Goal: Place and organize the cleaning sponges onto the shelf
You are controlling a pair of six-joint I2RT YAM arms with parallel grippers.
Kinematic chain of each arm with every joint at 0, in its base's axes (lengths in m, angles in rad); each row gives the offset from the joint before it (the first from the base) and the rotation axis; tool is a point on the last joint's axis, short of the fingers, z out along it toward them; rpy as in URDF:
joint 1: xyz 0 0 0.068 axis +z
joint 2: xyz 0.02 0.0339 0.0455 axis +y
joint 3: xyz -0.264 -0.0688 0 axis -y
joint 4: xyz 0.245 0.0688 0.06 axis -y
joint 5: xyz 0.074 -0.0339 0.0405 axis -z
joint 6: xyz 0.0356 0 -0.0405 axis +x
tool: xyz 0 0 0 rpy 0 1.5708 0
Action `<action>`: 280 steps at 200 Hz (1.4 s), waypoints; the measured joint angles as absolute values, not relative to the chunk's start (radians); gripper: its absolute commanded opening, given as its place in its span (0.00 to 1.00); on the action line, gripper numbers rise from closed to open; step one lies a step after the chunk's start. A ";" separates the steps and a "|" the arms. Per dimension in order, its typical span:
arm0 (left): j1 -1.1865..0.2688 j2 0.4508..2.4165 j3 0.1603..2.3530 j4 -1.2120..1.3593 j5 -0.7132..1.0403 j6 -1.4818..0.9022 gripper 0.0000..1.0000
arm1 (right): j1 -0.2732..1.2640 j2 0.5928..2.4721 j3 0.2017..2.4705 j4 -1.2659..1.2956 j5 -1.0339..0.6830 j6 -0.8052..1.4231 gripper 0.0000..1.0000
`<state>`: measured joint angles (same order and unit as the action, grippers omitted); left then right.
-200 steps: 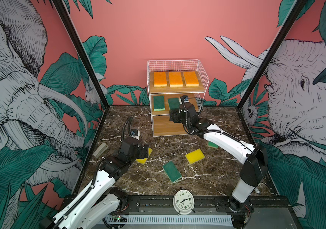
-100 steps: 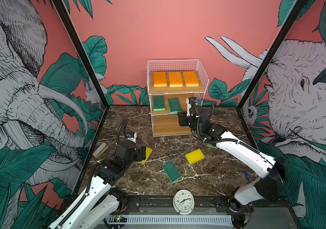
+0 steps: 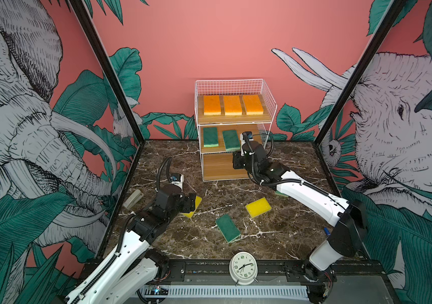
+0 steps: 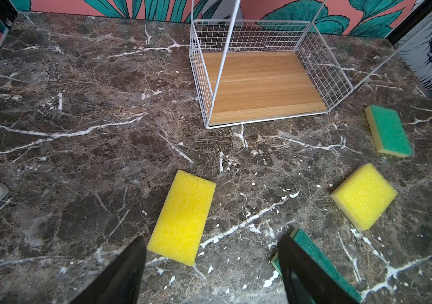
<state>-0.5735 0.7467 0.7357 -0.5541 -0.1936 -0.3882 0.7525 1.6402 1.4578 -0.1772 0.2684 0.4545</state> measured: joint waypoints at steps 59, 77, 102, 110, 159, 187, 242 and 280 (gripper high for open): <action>-0.574 0.752 0.736 -0.548 -0.196 -0.373 0.80 | 0.752 1.697 1.512 -0.161 0.277 0.441 0.31; -0.574 0.752 0.736 -0.548 -0.198 -0.372 0.80 | 0.749 1.701 1.513 -0.157 0.277 0.440 0.31; -0.574 0.752 0.736 -0.548 -0.199 -0.370 0.80 | 0.746 1.719 1.534 -0.147 0.277 0.440 0.31; -0.574 0.752 0.736 -0.548 -0.199 -0.370 0.80 | 0.746 1.724 1.537 -0.142 0.278 0.440 0.31; -0.574 0.752 0.736 -0.547 -0.195 -0.370 0.80 | 0.743 1.755 1.552 -0.131 0.277 0.442 0.32; -0.574 0.752 0.736 -0.547 -0.194 -0.370 0.80 | 0.743 1.763 1.552 -0.127 0.276 0.446 0.32; -0.574 0.752 0.736 -0.540 -0.191 -0.370 0.80 | 0.743 1.763 1.553 -0.110 0.271 0.464 0.32; -0.574 0.752 0.736 -0.531 -0.191 -0.370 0.80 | 0.743 1.782 1.575 -0.101 0.260 0.468 0.33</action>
